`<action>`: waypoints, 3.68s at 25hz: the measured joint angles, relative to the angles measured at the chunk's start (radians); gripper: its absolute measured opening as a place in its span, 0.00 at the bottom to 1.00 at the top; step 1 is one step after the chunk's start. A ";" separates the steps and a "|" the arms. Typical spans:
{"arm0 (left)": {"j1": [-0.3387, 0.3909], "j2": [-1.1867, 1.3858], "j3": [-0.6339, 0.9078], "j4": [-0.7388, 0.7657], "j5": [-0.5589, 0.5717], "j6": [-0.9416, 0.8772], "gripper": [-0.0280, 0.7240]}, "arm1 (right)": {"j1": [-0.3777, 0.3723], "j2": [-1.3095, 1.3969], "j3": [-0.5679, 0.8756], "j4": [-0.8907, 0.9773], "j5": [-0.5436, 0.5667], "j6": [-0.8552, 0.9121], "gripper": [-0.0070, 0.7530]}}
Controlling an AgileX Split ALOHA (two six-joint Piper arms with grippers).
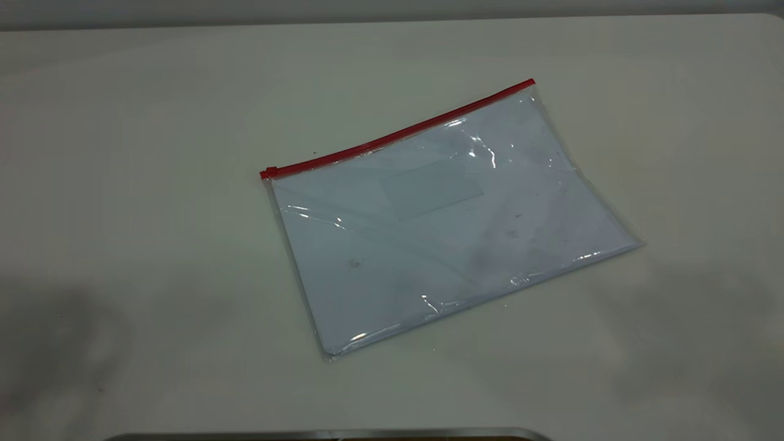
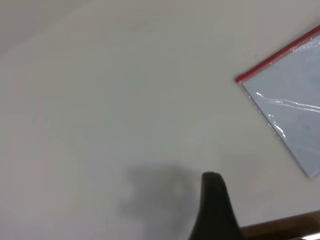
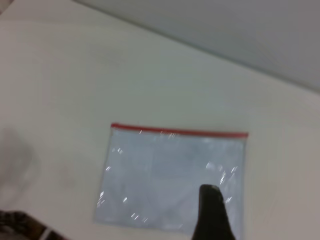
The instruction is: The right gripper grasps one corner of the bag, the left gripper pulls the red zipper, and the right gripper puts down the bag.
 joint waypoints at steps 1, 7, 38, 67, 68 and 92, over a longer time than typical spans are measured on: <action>0.000 -0.018 0.021 0.000 0.000 -0.012 0.82 | 0.000 -0.037 0.055 0.004 0.000 0.009 0.77; 0.000 -0.227 0.247 0.002 0.000 -0.039 0.82 | 0.000 -0.303 0.363 0.014 0.000 0.022 0.77; 0.000 -0.784 0.787 -0.178 -0.008 0.174 0.82 | 0.000 -1.017 1.092 -0.101 -0.095 -0.143 0.77; 0.084 -0.831 0.827 -0.162 -0.045 0.169 0.82 | 0.000 -1.017 1.093 -0.093 -0.096 -0.144 0.77; 0.112 -0.850 0.827 -0.152 -0.045 0.159 0.82 | 0.000 -1.017 1.093 -0.093 -0.096 -0.144 0.77; 0.218 -1.094 0.827 -0.088 -0.034 0.068 0.82 | 0.000 -1.017 1.093 -0.090 -0.096 -0.144 0.77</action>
